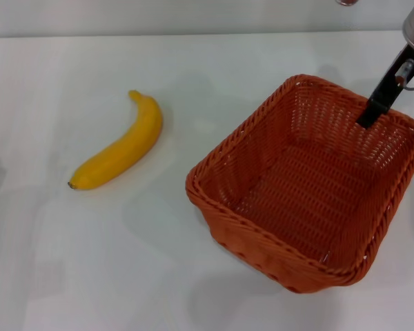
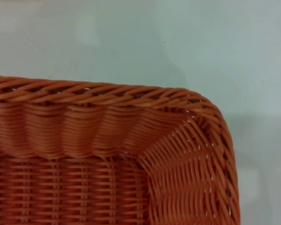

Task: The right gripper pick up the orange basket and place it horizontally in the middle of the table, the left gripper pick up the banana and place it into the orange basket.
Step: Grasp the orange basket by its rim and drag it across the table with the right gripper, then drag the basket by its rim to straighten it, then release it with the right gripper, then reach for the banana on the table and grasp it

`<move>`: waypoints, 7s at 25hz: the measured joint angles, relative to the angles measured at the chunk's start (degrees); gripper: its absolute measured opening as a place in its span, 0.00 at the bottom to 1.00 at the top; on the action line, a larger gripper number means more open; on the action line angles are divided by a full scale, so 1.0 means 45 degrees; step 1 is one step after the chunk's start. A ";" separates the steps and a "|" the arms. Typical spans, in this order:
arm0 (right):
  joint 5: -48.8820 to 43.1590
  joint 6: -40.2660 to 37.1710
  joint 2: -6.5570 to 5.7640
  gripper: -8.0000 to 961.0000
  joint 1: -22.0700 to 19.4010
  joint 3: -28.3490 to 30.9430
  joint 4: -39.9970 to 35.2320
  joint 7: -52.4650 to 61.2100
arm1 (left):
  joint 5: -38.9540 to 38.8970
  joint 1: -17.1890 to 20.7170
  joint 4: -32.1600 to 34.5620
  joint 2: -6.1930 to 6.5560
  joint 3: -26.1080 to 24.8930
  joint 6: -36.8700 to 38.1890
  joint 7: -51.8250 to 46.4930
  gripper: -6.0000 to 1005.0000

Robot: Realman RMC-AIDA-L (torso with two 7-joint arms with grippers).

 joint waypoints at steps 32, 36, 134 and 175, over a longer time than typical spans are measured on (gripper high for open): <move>0.0843 0.1475 0.0012 0.42 0.0335 -0.1090 0.1710 0.0064 | -0.0038 -0.0020 -0.0014 0.0000 0.0000 -0.0036 0.0030 0.86; 0.0835 0.1290 -0.0007 0.31 0.0390 -0.1051 0.1709 0.0070 | -0.0038 -0.0012 -0.0020 0.0000 0.0000 -0.0036 0.0030 0.86; 0.7144 0.1399 -0.0021 0.60 -0.4600 0.4075 -0.0294 0.3497 | -0.0495 -0.0472 0.0332 0.0136 0.0000 -0.0074 0.0589 0.86; 2.9371 0.0195 0.0143 0.75 -0.8036 0.4140 1.0061 -3.0082 | -0.0418 -0.0398 -0.0046 0.0020 0.0095 -0.0586 -0.0275 0.86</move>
